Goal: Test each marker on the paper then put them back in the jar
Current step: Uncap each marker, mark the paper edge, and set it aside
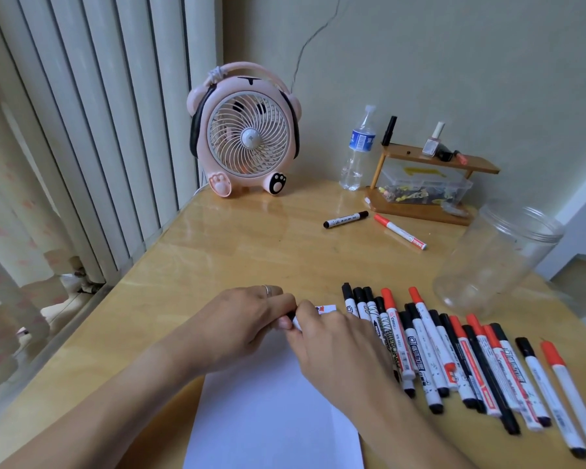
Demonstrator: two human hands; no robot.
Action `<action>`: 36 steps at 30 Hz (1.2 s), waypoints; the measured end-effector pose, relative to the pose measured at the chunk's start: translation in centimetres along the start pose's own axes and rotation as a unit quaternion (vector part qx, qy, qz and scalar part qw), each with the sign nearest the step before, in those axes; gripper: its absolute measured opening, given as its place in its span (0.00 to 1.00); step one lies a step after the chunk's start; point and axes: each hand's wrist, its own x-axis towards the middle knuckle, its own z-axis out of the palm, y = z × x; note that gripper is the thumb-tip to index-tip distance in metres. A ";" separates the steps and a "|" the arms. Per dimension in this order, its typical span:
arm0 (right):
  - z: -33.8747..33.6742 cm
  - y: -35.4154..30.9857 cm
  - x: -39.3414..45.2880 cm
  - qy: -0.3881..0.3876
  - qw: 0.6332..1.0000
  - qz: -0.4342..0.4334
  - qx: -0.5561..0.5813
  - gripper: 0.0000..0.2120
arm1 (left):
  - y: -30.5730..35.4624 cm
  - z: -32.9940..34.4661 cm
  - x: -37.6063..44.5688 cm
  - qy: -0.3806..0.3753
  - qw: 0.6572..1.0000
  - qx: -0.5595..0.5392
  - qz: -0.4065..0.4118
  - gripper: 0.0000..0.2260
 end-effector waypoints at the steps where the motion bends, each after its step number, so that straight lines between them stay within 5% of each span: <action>1: -0.1 0.0 -0.1 -0.018 1.000 0.021 0.011 0.22 | 0.0 -0.2 0.1 0.011 1.000 0.016 0.006 0.11; 5: -1.2 0.2 0.0 -0.069 0.994 0.069 0.046 0.29 | -0.4 -0.6 0.0 0.048 0.999 0.008 -0.017 0.11; 10: -2.2 0.9 0.5 -0.080 0.967 0.141 0.196 0.19 | -2.6 -0.7 -0.4 0.061 0.992 -0.048 -0.104 0.14; 14: -1.2 1.6 0.6 -0.014 0.913 0.221 0.342 0.06 | -2.1 0.2 0.0 0.020 0.997 -0.018 -0.068 0.18; 18: -1.6 1.5 0.6 0.026 0.849 0.235 0.473 0.16 | 0.1 1.6 0.1 -0.078 0.995 -0.059 0.004 0.22; 20: -1.6 1.4 0.7 0.025 0.798 0.252 0.547 0.12 | 0.6 2.1 0.0 -0.106 0.992 -0.057 0.024 0.22; 24: -1.1 1.1 0.8 -0.022 0.577 0.288 0.764 0.19 | -0.4 0.5 -0.3 -0.136 0.990 -0.040 0.002 0.23; 25: -0.8 0.9 0.7 -0.036 0.544 0.280 0.790 0.20 | -0.7 -0.1 -0.4 -0.137 0.989 -0.047 -0.004 0.22; 27: -0.2 0.4 0.5 -0.045 0.548 0.261 0.794 0.21 | -1.5 -0.7 -0.5 -0.121 0.989 -0.084 -0.015 0.17; 30: 0.7 -0.7 0.1 -0.032 0.613 0.254 0.748 0.12 | -2.3 -0.1 -0.3 -0.064 0.991 -0.103 -0.057 0.10; 33: 0.8 -1.2 -0.1 -0.021 0.686 0.277 0.673 0.09 | -3.5 0.8 -0.2 0.002 0.988 -0.087 -0.127 0.11; 36: 0.7 -1.4 -0.1 -0.026 0.714 0.285 0.639 0.14 | -4.3 1.5 -0.5 -0.048 0.982 -0.022 -0.180 0.23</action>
